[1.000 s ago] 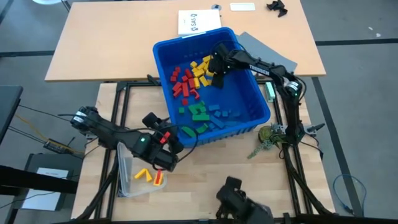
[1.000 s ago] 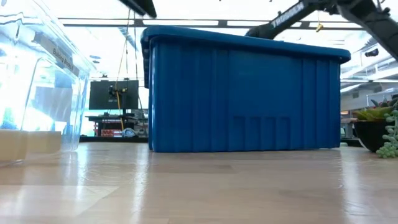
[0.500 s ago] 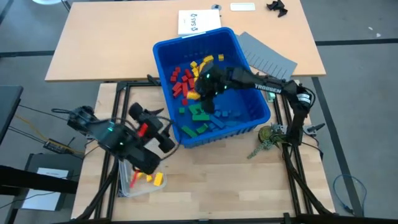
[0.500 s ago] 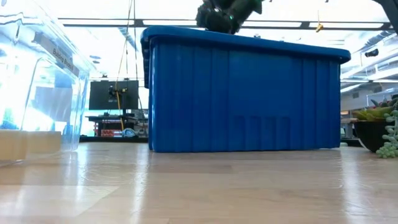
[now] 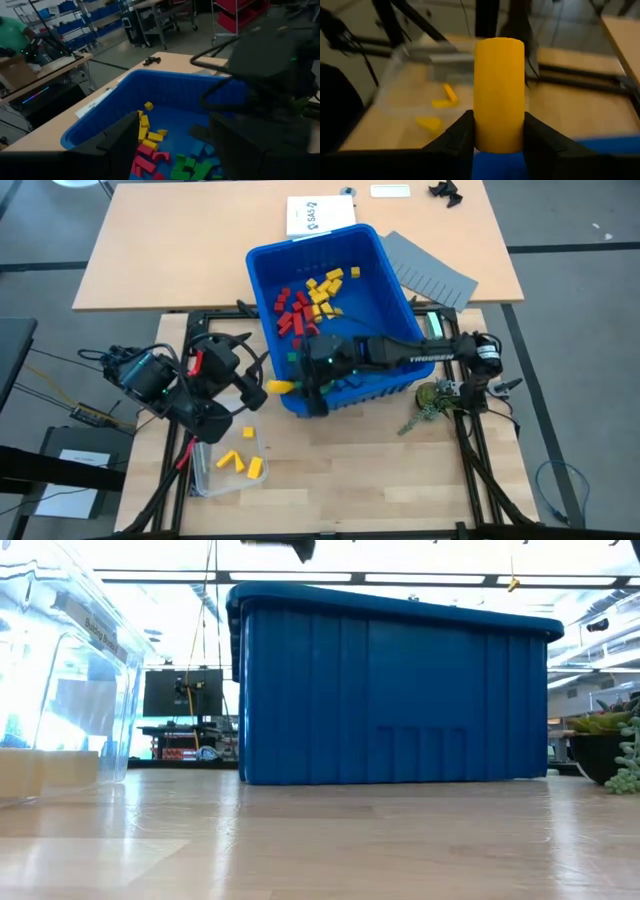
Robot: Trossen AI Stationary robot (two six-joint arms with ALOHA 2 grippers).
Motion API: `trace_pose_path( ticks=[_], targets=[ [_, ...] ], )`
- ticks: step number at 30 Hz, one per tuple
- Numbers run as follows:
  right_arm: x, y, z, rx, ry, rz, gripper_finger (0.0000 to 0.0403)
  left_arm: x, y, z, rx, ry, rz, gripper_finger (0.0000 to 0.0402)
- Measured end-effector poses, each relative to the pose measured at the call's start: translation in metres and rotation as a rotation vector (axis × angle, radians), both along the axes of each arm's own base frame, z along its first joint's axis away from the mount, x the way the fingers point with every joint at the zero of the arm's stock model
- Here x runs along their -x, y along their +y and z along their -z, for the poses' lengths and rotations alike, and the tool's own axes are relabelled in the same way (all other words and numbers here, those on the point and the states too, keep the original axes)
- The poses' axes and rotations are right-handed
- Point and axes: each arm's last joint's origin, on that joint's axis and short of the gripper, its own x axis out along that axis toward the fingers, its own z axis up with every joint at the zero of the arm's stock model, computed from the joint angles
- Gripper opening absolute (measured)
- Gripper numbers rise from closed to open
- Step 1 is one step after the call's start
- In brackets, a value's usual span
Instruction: Sort Items/Unsort Items
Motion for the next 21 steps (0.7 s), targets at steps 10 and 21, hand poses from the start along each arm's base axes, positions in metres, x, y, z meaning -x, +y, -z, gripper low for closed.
trace_pose_path(
  ticks=[10, 21],
  targets=[
    [-0.008, 0.043, 0.001, -0.053, -0.245, -0.036, 0.0125, -0.002, -0.001, 0.002, -0.018, -0.007, -0.016, 0.0248],
    [-0.023, 0.073, 0.042, -0.008, -0.261, -0.008, 0.0125, -0.002, 0.0, 0.002, -0.018, -0.01, -0.02, 0.0248]
  ],
)
